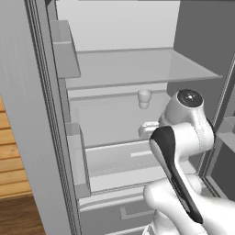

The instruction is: Grab a lemon wedge from the fridge and one ice cube from the ice bowl, and put them in the glass of lemonade.

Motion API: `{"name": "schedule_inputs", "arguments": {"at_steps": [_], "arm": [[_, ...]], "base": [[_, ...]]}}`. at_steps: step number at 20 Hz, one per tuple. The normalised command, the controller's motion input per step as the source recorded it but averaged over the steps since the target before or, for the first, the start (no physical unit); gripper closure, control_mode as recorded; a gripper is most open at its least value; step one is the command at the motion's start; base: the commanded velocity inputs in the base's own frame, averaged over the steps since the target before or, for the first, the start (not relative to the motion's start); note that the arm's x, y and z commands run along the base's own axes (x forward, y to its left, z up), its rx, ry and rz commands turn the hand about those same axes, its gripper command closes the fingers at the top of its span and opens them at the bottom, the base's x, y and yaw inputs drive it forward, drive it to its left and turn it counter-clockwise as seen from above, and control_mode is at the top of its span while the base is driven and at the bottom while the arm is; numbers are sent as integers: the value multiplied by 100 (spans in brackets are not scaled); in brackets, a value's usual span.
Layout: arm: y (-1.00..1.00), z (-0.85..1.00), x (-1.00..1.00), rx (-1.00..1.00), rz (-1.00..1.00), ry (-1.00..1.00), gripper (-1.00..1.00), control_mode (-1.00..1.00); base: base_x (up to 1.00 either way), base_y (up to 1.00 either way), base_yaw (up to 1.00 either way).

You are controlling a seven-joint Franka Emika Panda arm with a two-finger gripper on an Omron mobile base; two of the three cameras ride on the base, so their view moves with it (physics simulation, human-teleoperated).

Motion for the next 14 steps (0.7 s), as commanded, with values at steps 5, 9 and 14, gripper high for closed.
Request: {"name": "schedule_inputs", "arguments": {"at_steps": [5, 9, 14], "arm": [[-21, 74, -99, -3, 6, 2, 100, -100], [-39, 6, -91, 2, 7, 0, 100, -100], [-10, 1, -54, 0, 3, 0, 100, -100]], "base": [[0, 0, 0], [0, 0, 0], [0, 0, 0]]}}
